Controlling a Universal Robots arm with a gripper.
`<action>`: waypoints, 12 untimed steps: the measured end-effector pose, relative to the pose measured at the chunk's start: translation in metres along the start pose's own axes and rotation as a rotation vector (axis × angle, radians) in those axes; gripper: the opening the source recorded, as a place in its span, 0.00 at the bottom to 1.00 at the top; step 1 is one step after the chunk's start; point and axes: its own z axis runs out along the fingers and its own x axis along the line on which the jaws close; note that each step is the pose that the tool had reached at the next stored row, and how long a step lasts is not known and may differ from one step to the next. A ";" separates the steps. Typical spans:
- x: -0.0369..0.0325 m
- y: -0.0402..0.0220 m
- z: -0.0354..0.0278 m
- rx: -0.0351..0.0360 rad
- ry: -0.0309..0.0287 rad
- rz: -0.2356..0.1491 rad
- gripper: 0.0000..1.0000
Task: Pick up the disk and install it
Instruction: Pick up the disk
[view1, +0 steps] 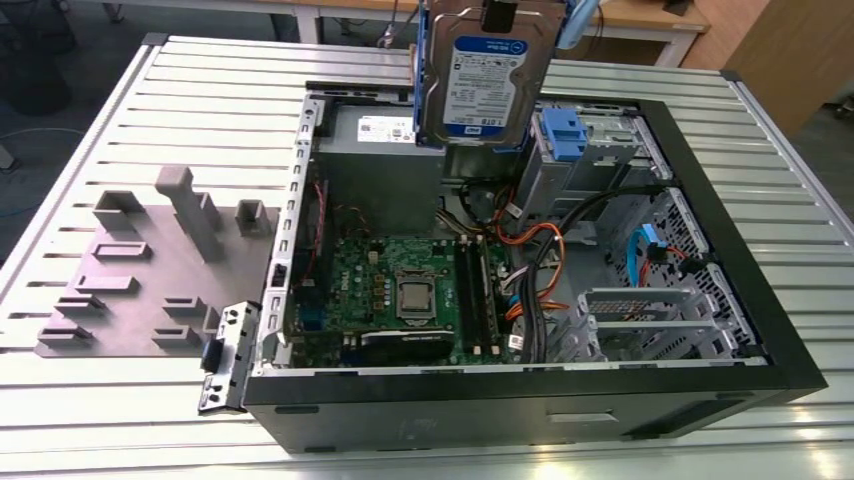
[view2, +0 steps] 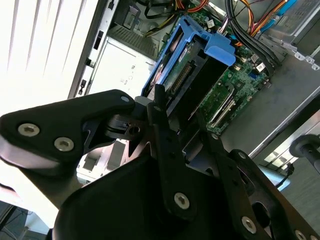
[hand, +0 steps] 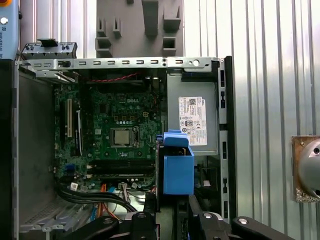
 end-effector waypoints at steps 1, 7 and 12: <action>0.0000 0.0000 0.0000 0.0000 -0.0001 0.000 0.35; 0.0034 -0.0001 -0.0001 0.0001 0.0021 0.000 0.35; 0.0088 -0.0003 -0.0002 0.0002 0.0056 0.000 0.35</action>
